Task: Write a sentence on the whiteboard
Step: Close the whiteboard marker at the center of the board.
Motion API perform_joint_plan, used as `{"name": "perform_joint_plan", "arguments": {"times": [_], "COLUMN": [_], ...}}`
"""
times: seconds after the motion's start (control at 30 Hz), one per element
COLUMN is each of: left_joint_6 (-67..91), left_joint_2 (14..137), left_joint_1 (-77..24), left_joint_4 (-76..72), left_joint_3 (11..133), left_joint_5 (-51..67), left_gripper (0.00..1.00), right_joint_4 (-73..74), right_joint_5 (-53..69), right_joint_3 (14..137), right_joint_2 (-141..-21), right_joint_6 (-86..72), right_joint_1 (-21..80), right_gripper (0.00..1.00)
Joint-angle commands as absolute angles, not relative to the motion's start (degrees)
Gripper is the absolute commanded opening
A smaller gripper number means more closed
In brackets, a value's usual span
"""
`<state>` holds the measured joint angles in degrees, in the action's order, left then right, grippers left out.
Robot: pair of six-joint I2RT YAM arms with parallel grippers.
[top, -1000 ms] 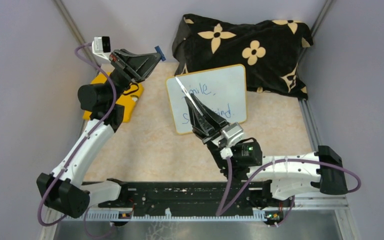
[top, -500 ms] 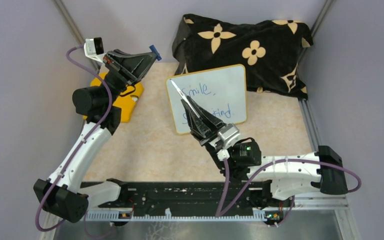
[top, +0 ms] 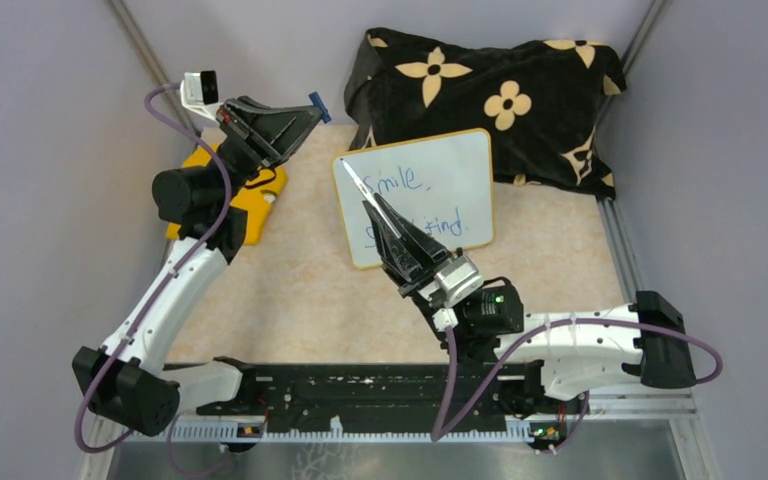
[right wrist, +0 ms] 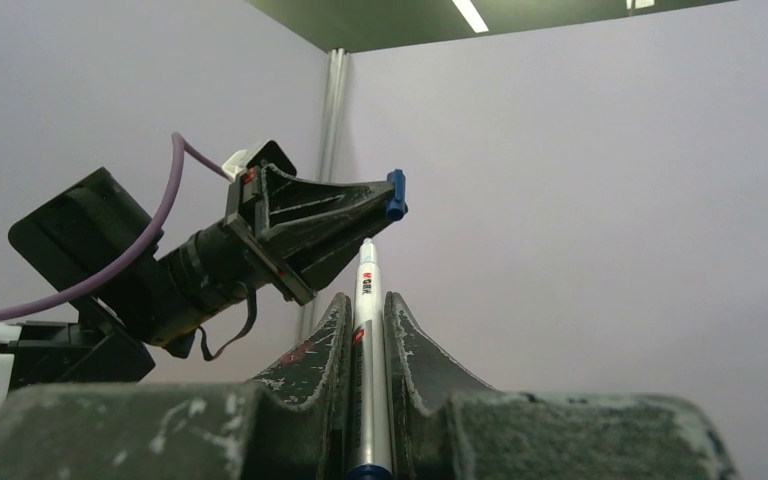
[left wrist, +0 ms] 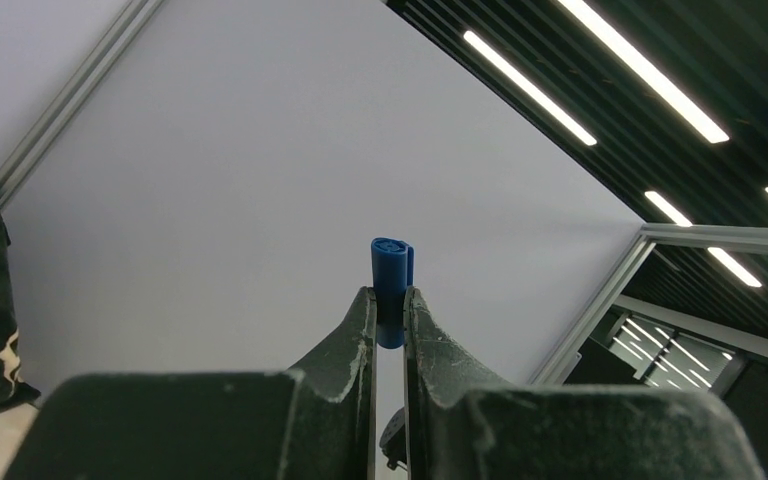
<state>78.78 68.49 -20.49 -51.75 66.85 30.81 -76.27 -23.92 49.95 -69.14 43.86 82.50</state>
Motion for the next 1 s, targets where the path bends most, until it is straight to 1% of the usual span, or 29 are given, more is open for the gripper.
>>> {"name": "perform_joint_plan", "arguments": {"times": [0.0,0.23,0.47,0.6,0.77,0.97], "left_joint_6": [82.04,85.43,85.93,83.71,85.18,84.25], "left_joint_2": [69.74,70.24,69.62,67.37,65.05,63.99], "left_joint_1": [-20.76,-20.95,-22.48,-24.90,-25.05,-25.05], "left_joint_4": [-56.26,-58.50,-57.63,-55.58,-58.18,-57.17], "left_joint_3": [68.45,67.90,67.97,63.98,57.86,58.53], "left_joint_5": [32.81,33.30,34.21,31.79,27.28,25.56], "left_gripper": [0.00,0.00,0.00,0.00,0.00,0.00], "right_joint_4": [-80.90,-83.76,-84.15,-83.95,-83.47,-82.90], "right_joint_5": [-23.69,-23.45,-23.00,-22.72,-22.01,-21.83], "right_joint_3": [52.12,52.82,52.08,51.65,50.91,50.89], "right_joint_2": [-68.90,-70.96,-70.24,-69.62,-69.20,-69.20], "right_joint_6": [45.81,47.62,48.16,47.95,48.28,48.60], "right_joint_1": [83.07,82.97,82.97,82.97,83.13,83.45], "right_gripper": [0.00,0.00,0.00,0.00,0.00,0.00]}}
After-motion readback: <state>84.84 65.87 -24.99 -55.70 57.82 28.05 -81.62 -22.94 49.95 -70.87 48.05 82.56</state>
